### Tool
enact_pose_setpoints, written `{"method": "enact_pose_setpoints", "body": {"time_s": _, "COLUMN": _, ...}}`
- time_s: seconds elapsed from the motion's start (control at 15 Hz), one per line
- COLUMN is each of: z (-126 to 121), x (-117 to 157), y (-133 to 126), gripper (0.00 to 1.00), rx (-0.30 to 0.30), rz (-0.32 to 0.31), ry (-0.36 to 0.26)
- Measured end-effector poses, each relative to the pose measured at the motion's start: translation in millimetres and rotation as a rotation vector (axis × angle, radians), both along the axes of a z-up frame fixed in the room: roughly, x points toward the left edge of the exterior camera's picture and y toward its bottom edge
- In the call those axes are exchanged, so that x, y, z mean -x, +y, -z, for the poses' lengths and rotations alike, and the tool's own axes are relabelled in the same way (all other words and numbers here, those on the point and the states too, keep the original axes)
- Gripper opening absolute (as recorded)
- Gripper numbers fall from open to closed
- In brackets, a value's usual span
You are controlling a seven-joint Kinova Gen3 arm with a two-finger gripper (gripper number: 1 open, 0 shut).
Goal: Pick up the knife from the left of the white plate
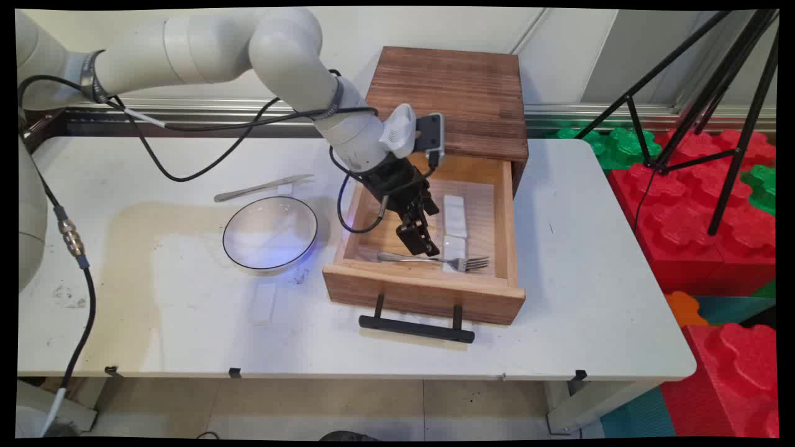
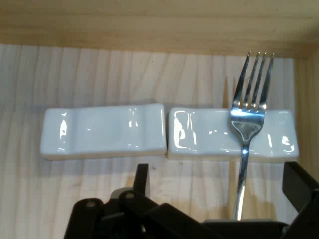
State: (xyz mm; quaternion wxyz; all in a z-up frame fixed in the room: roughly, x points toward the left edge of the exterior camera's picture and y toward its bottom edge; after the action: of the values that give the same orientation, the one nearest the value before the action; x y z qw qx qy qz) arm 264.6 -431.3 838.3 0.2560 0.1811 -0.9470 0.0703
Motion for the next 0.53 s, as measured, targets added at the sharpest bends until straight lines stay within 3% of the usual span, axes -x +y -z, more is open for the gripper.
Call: {"method": "enact_pose_setpoints", "body": {"time_s": 0.53, "z": -46.6, "x": -32.0, "y": 16.0, "gripper": 1.0, "rx": 0.084, "rz": -0.052, "ry": 0.066}}
